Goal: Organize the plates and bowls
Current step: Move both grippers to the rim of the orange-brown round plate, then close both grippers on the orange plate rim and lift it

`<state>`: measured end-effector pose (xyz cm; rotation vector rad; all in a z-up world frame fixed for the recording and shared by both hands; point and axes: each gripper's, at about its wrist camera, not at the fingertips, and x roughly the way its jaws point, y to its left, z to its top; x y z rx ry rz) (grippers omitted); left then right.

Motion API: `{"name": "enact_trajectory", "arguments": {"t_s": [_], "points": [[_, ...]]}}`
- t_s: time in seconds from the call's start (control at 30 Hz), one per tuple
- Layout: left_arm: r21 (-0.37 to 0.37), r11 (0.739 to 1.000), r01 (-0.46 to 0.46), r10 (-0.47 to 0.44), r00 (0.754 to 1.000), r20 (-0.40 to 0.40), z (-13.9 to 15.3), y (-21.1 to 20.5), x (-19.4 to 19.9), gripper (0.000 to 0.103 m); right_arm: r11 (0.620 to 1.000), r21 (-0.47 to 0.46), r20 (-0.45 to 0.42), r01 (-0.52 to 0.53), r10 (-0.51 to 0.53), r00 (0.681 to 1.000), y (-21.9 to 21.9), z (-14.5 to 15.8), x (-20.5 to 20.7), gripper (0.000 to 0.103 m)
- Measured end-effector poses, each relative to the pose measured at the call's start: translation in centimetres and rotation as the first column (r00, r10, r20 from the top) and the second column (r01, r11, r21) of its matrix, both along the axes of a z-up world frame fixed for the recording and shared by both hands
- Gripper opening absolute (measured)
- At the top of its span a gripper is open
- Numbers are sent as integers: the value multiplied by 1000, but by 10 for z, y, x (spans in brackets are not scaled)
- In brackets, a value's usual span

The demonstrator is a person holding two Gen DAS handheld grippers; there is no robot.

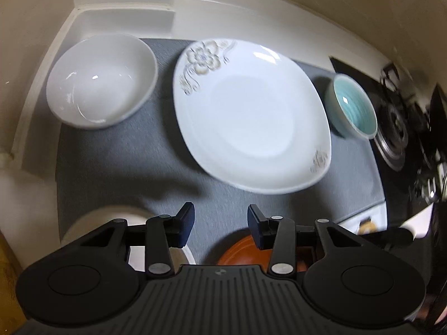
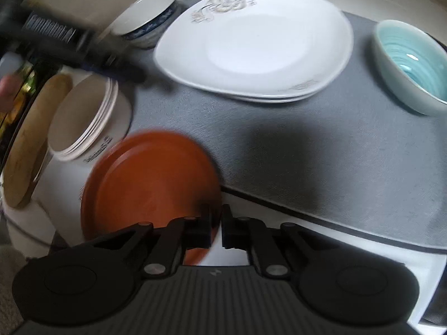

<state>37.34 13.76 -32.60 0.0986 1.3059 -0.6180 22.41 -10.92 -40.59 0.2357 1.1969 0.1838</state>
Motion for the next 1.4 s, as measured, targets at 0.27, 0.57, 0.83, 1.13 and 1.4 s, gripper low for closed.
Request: {"name": "enact_trajectory", "arguments": {"t_s": [0.27,0.57,0.83,1.13,1.4], "points": [[74,995,63,-60,998,-33,-15,-16,-31,44,976,19,52,218,-218,974,-63,14,-15,9],[220,966,135,-134,991,-20,-47,-46,-54,38,968,63,33,242,-244,969,-49,12,-38,40],[194,968,158,-155,987,-34,-52,-52,-63,12,969,54,46,240,-242,969,-31,13,-46,9],[181,974,133,-128,991,-37,-58,-55,-62,14,957,59,41,283,-286,957,-36,10,-54,38],[190,973,132,-127,991,-38,-45,-55,-73,12,970,9,72,243,-243,967,-24,17,-59,9]]}}
